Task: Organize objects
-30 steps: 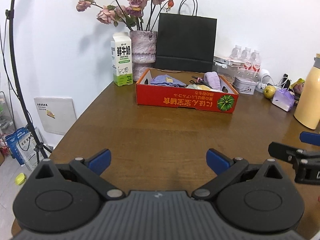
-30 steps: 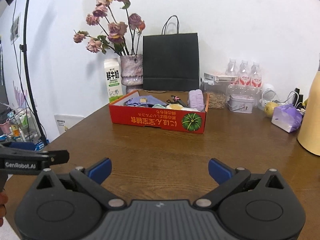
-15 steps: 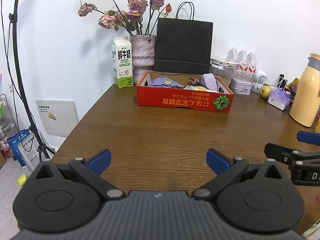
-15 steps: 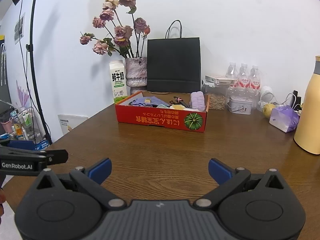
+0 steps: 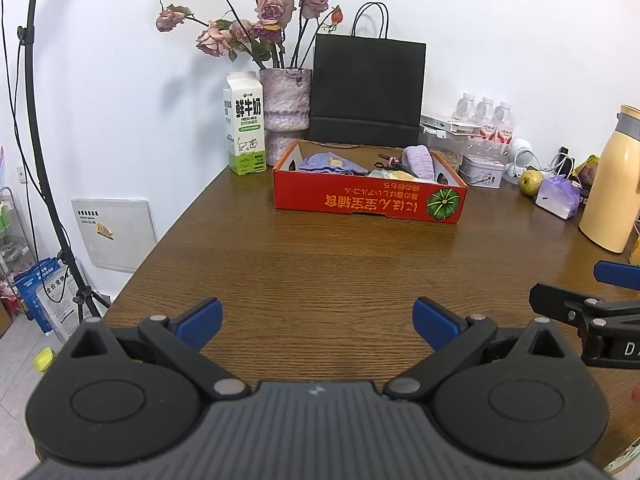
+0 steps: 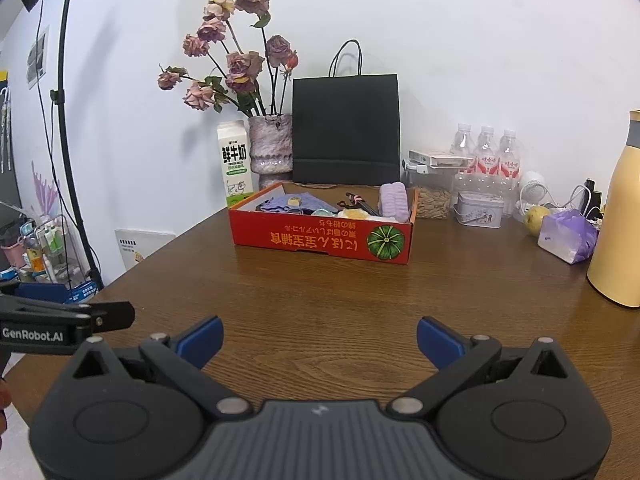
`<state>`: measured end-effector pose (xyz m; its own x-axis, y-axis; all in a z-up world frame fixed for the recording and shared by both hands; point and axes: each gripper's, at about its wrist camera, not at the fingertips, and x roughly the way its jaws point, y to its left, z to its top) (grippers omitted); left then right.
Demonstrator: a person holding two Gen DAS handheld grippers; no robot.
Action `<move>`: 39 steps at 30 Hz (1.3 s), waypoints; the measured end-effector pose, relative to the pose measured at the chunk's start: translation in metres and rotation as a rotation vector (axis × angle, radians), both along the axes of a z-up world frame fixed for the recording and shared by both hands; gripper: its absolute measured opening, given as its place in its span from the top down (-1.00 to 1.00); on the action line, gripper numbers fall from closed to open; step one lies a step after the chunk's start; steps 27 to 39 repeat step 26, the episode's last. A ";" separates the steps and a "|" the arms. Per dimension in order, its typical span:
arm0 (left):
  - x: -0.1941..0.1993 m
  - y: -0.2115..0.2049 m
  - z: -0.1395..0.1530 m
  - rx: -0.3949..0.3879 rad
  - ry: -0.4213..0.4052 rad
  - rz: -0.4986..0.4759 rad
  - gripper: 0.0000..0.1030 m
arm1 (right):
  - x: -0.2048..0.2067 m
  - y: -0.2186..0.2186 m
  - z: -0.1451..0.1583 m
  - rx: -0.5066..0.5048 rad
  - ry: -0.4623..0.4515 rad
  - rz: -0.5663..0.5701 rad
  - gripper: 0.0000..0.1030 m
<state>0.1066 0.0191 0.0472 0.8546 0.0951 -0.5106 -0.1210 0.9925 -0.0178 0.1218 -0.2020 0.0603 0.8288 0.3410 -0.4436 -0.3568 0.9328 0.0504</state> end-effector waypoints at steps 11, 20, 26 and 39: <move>-0.001 0.001 0.000 -0.001 -0.001 -0.001 -1.00 | 0.000 0.000 0.000 0.000 0.000 -0.001 -1.00; 0.000 0.001 0.000 0.000 0.000 -0.001 -1.00 | 0.000 0.000 0.000 0.000 0.001 0.000 -1.00; -0.002 0.001 -0.001 -0.007 -0.003 0.000 -1.00 | 0.000 0.000 0.000 0.000 0.001 0.000 -1.00; -0.002 0.001 -0.001 -0.007 -0.003 0.000 -1.00 | 0.000 0.000 0.000 0.000 0.001 0.000 -1.00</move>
